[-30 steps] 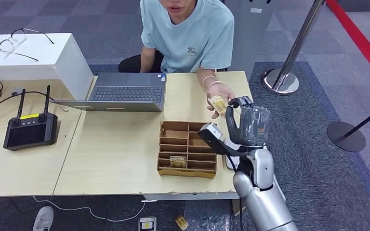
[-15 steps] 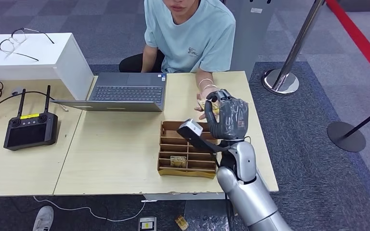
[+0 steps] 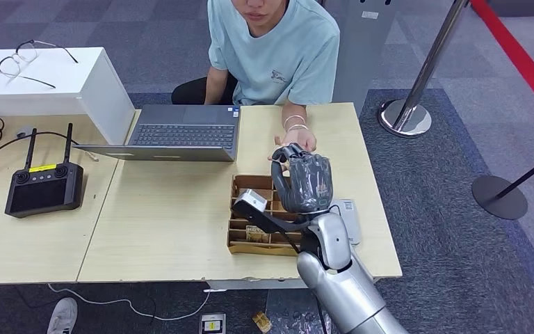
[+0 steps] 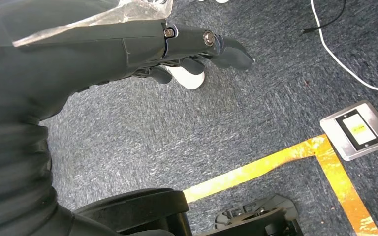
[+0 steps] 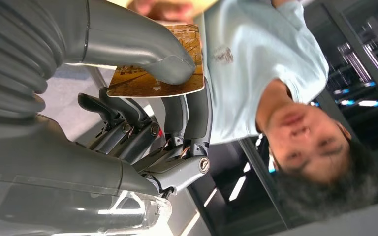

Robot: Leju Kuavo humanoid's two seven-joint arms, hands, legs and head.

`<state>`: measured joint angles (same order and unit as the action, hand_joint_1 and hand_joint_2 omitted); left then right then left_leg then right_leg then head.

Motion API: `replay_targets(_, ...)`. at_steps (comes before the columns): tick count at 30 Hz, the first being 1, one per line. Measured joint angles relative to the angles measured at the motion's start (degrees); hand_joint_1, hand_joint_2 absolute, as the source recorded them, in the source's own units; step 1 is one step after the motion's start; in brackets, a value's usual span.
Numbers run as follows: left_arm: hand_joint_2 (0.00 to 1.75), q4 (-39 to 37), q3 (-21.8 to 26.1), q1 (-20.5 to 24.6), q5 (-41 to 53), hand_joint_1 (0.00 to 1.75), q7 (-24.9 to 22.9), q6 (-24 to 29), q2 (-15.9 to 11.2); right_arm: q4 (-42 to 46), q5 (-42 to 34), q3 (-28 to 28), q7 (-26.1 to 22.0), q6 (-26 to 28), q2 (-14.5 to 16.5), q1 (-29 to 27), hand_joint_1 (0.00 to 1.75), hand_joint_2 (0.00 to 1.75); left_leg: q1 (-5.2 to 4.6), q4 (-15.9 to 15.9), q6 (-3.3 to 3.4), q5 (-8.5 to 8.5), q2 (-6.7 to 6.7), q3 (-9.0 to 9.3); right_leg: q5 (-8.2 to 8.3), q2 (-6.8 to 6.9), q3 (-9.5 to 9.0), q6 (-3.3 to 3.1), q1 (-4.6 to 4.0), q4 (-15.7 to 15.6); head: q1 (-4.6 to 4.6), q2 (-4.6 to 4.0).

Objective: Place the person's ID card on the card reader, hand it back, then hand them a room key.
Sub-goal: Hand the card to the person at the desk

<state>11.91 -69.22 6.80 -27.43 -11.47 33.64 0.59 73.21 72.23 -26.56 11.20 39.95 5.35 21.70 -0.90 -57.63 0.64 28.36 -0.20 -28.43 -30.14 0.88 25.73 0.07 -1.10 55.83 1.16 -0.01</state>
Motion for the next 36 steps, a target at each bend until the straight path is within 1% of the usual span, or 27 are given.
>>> replay_targets(6,1.75,0.0,0.0,0.0,-0.1,0.0,-0.1,0.0,0.0,-1.6,-0.7,-0.4,0.7,0.0,0.0,0.0,1.75,1.75,0.0,0.0,0.0,0.0,0.0,0.0,0.0,0.0,0.0,0.0,0.0,0.0,-0.01,0.01)
replay_targets(11,1.75,0.0,0.0,0.0,-0.4,0.0,-0.5,0.0,0.1,-6.5,-0.9,-1.2,1.3,0.0,-0.2,-0.1,1.75,1.75,0.0,0.0,0.0,0.0,0.01,0.02,0.0,0.0,0.01,0.0,0.01,0.0,0.0,0.0)
replay_targets(19,1.75,0.0,0.0,0.0,-0.4,0.0,-0.5,0.0,0.1,-8.6,-0.9,-1.5,1.3,0.2,-0.3,-0.1,1.75,1.75,0.01,0.0,-0.01,-0.01,0.01,0.11,0.01,0.0,-0.07,0.0,0.0,0.0,0.0,0.01)
replay_targets(20,1.75,0.0,0.0,0.0,-0.4,0.0,-0.5,0.0,0.1,-8.7,-0.9,-1.5,1.3,0.2,-0.3,-0.1,1.5,1.75,0.01,0.0,-0.01,-0.02,0.01,0.12,0.01,0.0,-0.08,0.0,0.0,0.0,0.0,0.01)
replay_targets(23,1.75,0.0,0.0,0.0,-0.4,0.0,-0.5,0.0,0.1,-9.2,-0.8,-1.5,1.3,0.2,-0.3,-0.1,0.19,1.75,0.0,0.0,-0.01,-0.02,0.02,0.13,0.01,0.0,-0.1,-0.01,0.0,0.0,0.0,0.01)
replay_targets(24,1.75,0.0,0.0,0.0,-0.4,0.0,-0.5,0.0,0.1,-9.4,-0.9,-1.5,1.4,0.1,-0.3,-0.2,0.0,1.75,0.0,0.0,-0.01,-0.02,0.02,0.12,0.01,0.0,-0.1,-0.01,0.0,0.0,-0.01,0.01)
replay_targets(36,1.75,0.0,0.0,-0.1,-0.6,0.0,-0.5,0.0,0.1,-10.8,-1.2,-1.6,2.5,0.1,-1.0,-0.5,0.0,1.75,0.0,0.0,-0.01,-0.01,0.04,0.07,0.04,-0.02,-0.02,-0.01,0.01,0.0,0.0,0.01)
